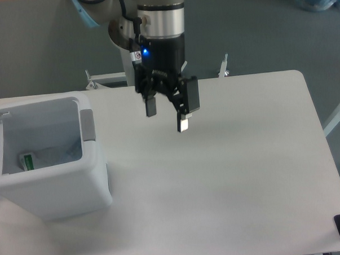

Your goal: Place the trash in the trash can

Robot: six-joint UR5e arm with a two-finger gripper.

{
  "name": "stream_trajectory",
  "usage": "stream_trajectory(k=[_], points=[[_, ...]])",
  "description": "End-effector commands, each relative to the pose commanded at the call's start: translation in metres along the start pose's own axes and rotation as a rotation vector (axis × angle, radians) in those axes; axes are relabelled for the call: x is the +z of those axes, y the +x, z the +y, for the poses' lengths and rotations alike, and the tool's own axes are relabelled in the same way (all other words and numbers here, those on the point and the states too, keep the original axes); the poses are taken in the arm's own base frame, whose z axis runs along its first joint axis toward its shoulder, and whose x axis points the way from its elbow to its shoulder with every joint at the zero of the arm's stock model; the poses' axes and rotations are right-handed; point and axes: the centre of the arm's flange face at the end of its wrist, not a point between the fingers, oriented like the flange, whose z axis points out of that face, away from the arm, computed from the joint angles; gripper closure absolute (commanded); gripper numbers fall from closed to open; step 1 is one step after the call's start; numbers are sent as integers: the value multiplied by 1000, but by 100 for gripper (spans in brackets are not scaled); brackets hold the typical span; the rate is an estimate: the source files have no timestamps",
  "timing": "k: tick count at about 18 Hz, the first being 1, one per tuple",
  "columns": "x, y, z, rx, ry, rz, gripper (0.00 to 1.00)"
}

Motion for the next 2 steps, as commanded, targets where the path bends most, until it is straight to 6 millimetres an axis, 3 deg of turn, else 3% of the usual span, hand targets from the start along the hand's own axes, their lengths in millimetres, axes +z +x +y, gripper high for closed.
stream_trajectory(k=[2], points=[[-1,-1,3,-14,-3,-2,0]])
